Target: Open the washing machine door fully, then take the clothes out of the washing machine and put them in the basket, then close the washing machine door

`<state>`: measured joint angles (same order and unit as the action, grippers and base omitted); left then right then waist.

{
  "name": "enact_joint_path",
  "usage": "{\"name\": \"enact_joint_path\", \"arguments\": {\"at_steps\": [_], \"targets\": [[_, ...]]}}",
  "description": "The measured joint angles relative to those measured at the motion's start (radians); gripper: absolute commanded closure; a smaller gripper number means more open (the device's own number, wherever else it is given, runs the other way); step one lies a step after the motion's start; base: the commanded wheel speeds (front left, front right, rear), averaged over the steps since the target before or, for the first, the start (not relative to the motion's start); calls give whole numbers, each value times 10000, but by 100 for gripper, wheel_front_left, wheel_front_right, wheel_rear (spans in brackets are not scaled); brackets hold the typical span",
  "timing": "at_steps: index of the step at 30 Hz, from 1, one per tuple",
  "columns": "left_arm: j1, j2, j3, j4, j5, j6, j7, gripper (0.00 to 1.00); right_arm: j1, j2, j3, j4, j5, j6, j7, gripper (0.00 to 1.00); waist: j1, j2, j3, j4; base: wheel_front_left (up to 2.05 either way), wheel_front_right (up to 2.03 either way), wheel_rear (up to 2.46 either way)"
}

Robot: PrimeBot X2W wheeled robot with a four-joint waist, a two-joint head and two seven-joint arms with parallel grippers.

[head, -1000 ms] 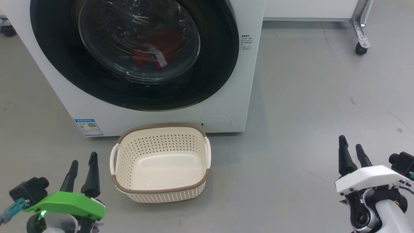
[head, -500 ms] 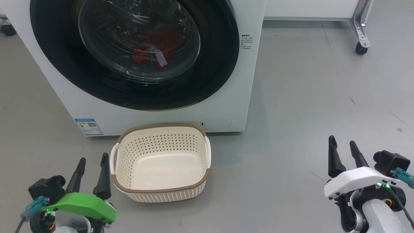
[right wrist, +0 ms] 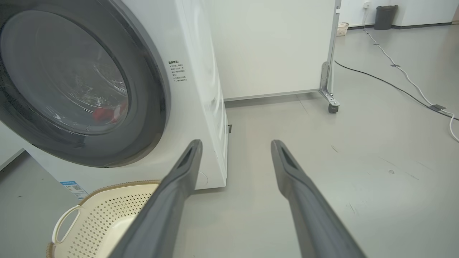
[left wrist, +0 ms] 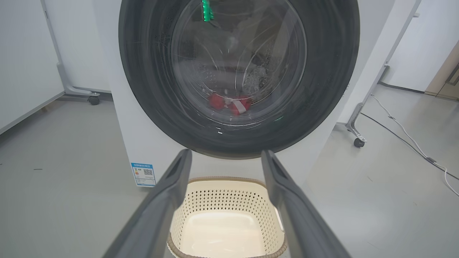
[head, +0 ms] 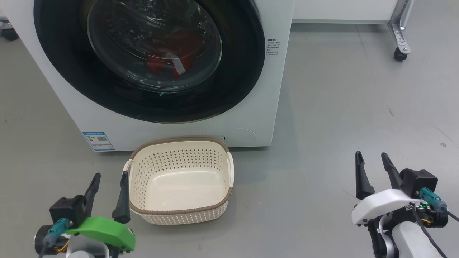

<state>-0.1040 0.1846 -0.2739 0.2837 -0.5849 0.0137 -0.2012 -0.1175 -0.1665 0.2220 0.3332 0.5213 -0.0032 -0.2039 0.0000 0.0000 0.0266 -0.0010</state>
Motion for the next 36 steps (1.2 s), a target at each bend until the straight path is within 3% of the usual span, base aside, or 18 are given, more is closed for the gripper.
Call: {"name": "enact_joint_path", "arguments": {"at_steps": [12,34,35,36], "targets": [[-105,90,-374,324,1223,303,-433,0,-147,-81,255,219,-1492,-186,-428,0,0,0,13,11,0,0,0],[-246,96,-307,640,1227,426,-420,0,-173,46,23,447,-1501,-157,-437,0,0,0,32,-4,0,0,0],[-247,96,-307,648,1227,426,-420,0,-173,58,13,454,-1505,-155,-437,28,0,0,30,-4,0,0,0],[-248,96,-307,654,1227,426,-420,0,-173,69,-6,437,-1524,-136,-437,100,0,0,29,-5,0,0,0]]}}
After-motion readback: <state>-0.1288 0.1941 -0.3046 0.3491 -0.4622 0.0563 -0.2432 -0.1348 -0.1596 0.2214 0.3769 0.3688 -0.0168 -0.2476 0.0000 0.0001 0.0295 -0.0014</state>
